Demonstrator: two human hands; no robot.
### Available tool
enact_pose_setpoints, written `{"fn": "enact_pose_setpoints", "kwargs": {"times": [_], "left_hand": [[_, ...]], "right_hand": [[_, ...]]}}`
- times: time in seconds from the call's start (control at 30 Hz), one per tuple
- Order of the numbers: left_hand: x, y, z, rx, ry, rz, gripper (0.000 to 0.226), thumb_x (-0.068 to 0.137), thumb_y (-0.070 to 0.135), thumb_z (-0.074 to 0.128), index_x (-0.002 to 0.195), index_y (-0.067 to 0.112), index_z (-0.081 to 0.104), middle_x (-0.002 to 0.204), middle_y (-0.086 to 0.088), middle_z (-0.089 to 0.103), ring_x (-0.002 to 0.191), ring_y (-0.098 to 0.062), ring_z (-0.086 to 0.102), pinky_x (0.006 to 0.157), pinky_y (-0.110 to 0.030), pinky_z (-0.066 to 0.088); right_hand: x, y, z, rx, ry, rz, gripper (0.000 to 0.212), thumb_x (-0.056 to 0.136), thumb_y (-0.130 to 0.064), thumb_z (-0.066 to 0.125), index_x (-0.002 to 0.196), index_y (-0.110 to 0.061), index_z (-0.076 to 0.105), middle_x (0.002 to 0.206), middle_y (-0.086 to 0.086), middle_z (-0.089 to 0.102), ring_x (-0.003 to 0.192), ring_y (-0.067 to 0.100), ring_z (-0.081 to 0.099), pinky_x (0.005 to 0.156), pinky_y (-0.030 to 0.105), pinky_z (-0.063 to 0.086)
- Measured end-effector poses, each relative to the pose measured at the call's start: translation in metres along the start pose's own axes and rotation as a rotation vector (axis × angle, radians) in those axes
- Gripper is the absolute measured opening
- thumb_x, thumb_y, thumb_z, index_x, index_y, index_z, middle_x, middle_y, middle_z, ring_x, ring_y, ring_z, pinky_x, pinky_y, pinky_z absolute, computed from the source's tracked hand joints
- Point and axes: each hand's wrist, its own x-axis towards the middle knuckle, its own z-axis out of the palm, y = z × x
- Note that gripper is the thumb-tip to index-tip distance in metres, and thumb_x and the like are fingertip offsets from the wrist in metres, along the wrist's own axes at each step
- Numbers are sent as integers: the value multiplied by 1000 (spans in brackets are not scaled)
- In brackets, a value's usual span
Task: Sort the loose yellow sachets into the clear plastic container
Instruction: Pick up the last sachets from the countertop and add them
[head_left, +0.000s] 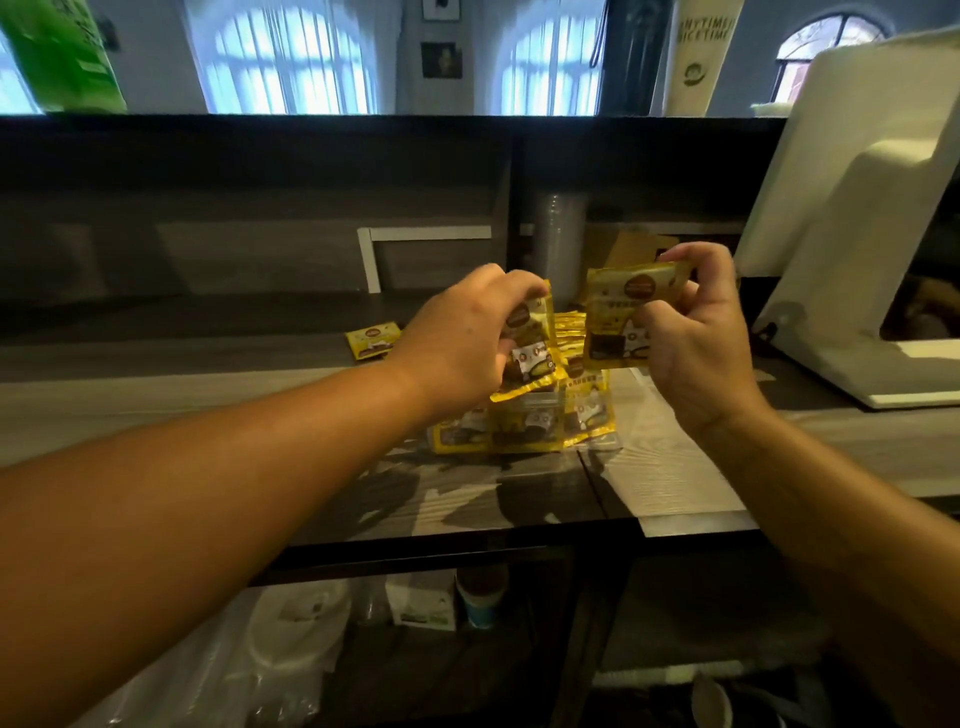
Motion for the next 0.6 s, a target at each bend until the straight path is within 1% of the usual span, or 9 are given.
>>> {"fn": "enact_pose_setpoints", "kwargs": {"times": [0.07,0.17,0.23,0.3,0.37,0.4,0.47,0.53,0.6], "left_hand": [[4,-2,-4,4,22,-11,58,90,5,67,139,27,46,129,1,51,117,-19,53,92,-34,54],[6,-6,-9,24,-17,-6,66,89,3,66,143,31,42,129,2,51,116,-15,52,90,-30,53],[4,-9,-12,16,-82,-4,69,89,2,67,144,34,41,127,5,52,115,-12,52,90,-27,53],[1,-13,-13,45,-191,-8,67,89,4,67,143,36,43,125,9,52,114,-10,52,89,-26,52],[-6,-17,-10,157,-292,21,59,91,11,67,141,35,46,126,8,56,114,-11,54,91,-30,52],[-8,-19,-8,205,-308,42,53,93,17,66,140,34,48,128,7,58,115,-12,55,93,-32,51],[-13,-23,-6,218,-283,32,41,96,27,62,135,32,53,126,7,61,114,-13,56,93,-35,51],[-15,-24,-7,215,-256,-16,29,97,31,59,127,31,58,117,7,64,106,-13,57,88,-35,52],[-15,-25,-7,221,-248,-55,26,97,31,60,123,31,60,112,7,65,96,-13,59,82,-37,54]], "right_hand": [[0,1,3,-27,-14,-22,42,91,5,48,115,-29,43,111,4,55,102,20,62,73,39,62],[0,2,8,-59,-33,-31,44,89,6,49,111,-32,44,109,4,54,101,21,62,72,42,62],[0,3,12,-55,-49,-23,45,89,7,49,111,-32,43,108,2,54,101,20,61,70,38,62],[0,4,16,-59,-70,-16,45,89,8,50,112,-29,43,107,0,55,102,18,61,68,30,61],[0,7,21,-86,-89,-9,44,90,8,52,111,-30,43,105,-3,57,102,17,62,71,32,61],[-1,8,23,-100,-102,-3,44,90,7,53,109,-31,43,105,-4,58,102,17,62,73,35,61],[0,9,25,-123,-130,9,45,90,8,52,108,-32,42,105,-4,58,101,18,62,74,39,62],[1,9,26,-154,-167,17,45,90,8,52,107,-32,43,105,-2,58,98,20,64,71,40,62],[1,9,26,-207,-219,15,42,92,6,52,108,-32,42,108,0,58,97,20,64,71,39,62]]}}
